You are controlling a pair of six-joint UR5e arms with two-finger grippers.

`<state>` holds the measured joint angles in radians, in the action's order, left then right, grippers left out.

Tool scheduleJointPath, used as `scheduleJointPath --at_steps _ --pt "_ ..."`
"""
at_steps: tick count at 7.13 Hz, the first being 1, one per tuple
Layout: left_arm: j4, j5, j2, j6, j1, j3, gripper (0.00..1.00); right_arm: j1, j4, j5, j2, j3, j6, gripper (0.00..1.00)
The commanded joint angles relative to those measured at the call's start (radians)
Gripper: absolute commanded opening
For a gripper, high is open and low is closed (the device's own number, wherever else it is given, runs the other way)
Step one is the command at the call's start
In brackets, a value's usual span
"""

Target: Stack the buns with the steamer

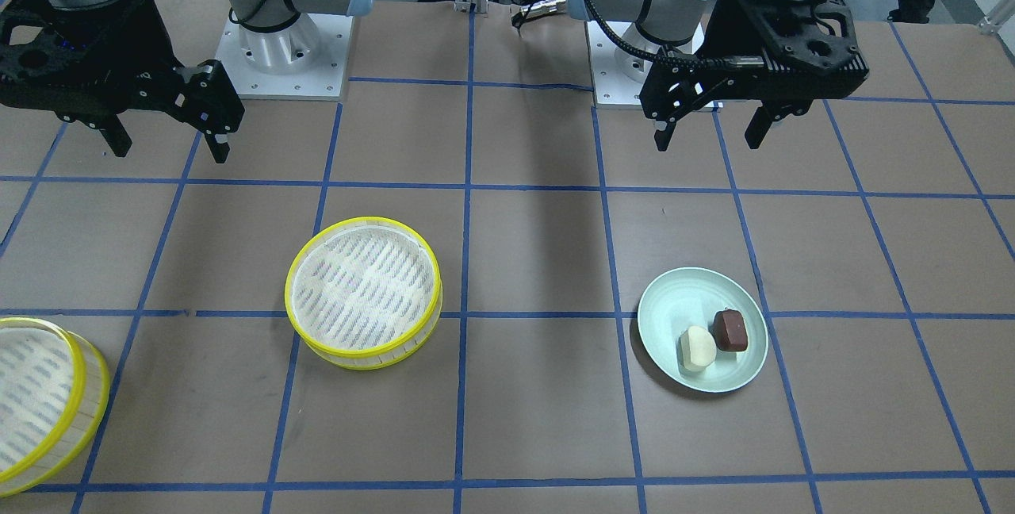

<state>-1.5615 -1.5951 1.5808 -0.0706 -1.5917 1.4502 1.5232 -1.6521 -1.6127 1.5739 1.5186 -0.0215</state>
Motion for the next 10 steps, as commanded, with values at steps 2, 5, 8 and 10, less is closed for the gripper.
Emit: scheduleJointPath --at_steps 2,5,8,10 --pt "0.012 0.0 0.025 0.008 0.007 0.001 1.0 0.0 0.0 0.003 0.002 0.0 -0.002 1.0" --pt "0.064 -0.002 0.17 0.213 0.112 0.005 1.0 -0.021 -0.012 0.004 -0.011 -0.003 -0.033 1.0" --pt "0.283 0.001 0.315 0.298 0.211 0.146 1.0 -0.188 -0.014 -0.003 -0.047 -0.003 -0.124 1.0" --pt "0.421 0.032 0.411 0.293 0.213 0.209 1.0 -0.382 -0.02 0.01 -0.125 -0.009 -0.242 1.0"
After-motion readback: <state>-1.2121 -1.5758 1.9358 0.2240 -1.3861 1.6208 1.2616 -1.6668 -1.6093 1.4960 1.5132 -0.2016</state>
